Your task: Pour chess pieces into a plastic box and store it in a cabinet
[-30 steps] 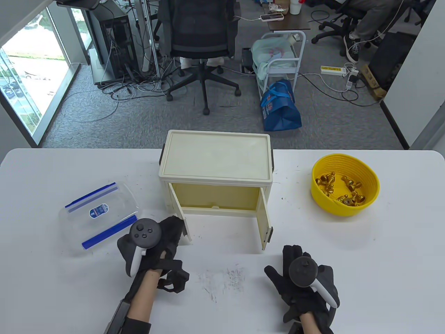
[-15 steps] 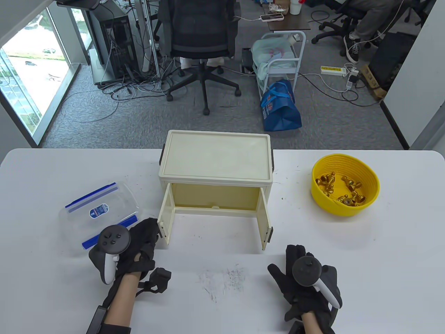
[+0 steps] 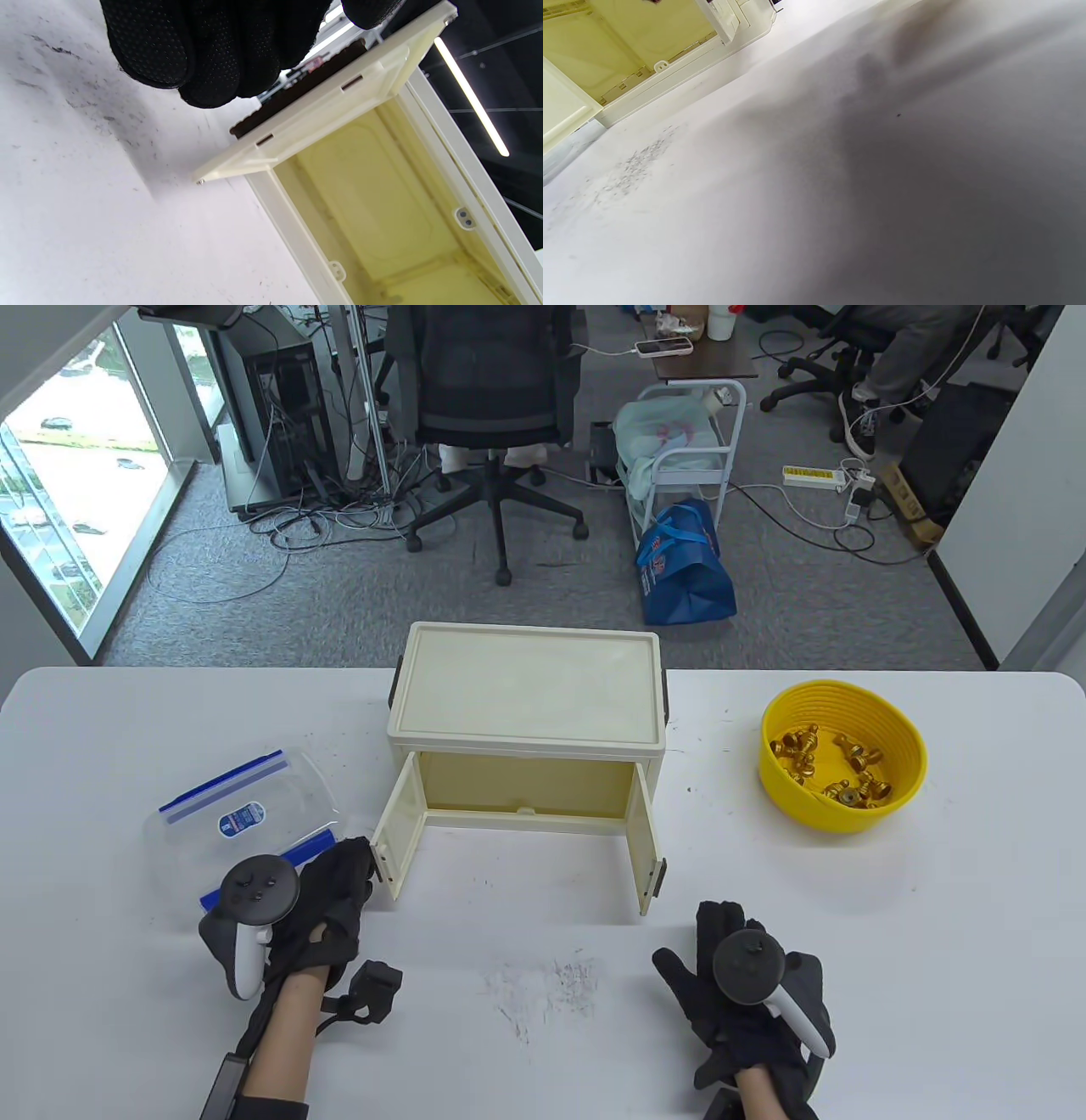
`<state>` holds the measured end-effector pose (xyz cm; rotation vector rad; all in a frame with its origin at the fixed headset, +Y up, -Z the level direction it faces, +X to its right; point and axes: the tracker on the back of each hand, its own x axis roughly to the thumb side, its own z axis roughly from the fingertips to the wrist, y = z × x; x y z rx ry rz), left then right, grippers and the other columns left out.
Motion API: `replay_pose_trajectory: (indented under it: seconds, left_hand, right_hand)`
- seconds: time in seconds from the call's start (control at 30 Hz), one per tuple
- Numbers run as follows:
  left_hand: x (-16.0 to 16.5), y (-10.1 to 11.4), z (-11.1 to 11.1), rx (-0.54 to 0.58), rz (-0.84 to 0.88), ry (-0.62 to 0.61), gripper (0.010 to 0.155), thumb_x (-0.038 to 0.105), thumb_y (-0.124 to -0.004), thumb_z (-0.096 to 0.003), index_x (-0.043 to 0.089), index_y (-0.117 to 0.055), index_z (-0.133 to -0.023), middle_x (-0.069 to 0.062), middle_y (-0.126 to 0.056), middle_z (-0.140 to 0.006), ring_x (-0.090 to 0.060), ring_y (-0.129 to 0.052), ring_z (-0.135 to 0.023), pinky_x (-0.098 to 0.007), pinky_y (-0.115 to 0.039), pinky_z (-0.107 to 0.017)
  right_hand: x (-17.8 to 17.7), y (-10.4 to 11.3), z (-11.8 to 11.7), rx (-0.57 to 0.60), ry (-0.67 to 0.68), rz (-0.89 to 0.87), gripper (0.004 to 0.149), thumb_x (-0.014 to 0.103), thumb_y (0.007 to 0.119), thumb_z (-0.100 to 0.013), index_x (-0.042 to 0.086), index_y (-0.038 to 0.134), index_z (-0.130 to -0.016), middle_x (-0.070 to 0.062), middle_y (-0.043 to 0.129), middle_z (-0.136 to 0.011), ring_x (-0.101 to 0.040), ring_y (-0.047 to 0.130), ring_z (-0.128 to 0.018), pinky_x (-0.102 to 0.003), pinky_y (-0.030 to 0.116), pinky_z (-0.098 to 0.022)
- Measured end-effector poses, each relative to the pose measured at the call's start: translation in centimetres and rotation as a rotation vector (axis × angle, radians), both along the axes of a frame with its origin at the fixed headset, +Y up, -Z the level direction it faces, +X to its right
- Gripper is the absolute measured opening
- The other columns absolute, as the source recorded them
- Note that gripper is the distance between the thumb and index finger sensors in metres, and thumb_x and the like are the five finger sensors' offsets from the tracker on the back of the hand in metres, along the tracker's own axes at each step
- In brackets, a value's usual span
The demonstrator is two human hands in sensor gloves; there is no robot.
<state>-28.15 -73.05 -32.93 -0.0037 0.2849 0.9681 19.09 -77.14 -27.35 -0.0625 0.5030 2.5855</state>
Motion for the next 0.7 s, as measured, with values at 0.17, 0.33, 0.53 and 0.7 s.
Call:
replay_pose_trajectory:
  seconds: [0.17, 0.33, 0.53, 0.7]
  left_hand:
    - [-1.3, 1.8, 0.8, 0.058, -0.057, 0.054, 0.057, 0.046, -0.057, -0.0703, 0.008, -0.071, -0.111, -0.021, -0.088, -0.101, -0.042, -0.093, -0.084, -0.053, -0.084, -0.058]
    - [-3.3, 5.2, 1.1, 0.088, -0.133, 0.094, 0.060, 0.048, -0.054, -0.0710, 0.010, -0.064, -0.115, -0.021, -0.081, -0.108, -0.043, -0.087, -0.091, -0.055, -0.080, -0.062]
    - [-5.1, 6.7, -1.6, -0.027, -0.396, 0.009, 0.064, 0.053, -0.053, -0.0707, 0.017, -0.051, -0.124, -0.020, -0.058, -0.125, -0.047, -0.061, -0.113, -0.067, -0.059, -0.076]
    - [-6.8, 5.3, -5.2, -0.254, -0.655, -0.026, 0.068, 0.057, -0.053, -0.0691, 0.023, -0.042, -0.127, -0.013, -0.043, -0.133, -0.044, -0.040, -0.121, -0.068, -0.047, -0.081]
  right_hand:
    - [0.0, 0.0, 0.0, 0.002, 0.005, -0.001, 0.085, 0.064, 0.058, -0.057, 0.017, 0.020, -0.116, -0.017, 0.016, -0.123, -0.052, 0.020, -0.109, -0.072, 0.030, -0.073]
    - [0.1, -0.2, -0.1, -0.010, -0.001, -0.008, 0.085, 0.064, 0.058, -0.057, 0.017, 0.019, -0.116, -0.017, 0.016, -0.123, -0.052, 0.020, -0.109, -0.072, 0.030, -0.073]
    - [0.2, -0.3, -0.1, -0.006, -0.003, -0.012, 0.085, 0.064, 0.058, -0.057, 0.017, 0.020, -0.116, -0.017, 0.016, -0.123, -0.052, 0.020, -0.109, -0.072, 0.030, -0.073]
    - [0.5, -0.5, -0.3, -0.020, -0.015, -0.023, 0.085, 0.064, 0.058, -0.057, 0.017, 0.019, -0.116, -0.017, 0.015, -0.123, -0.052, 0.019, -0.109, -0.072, 0.029, -0.073]
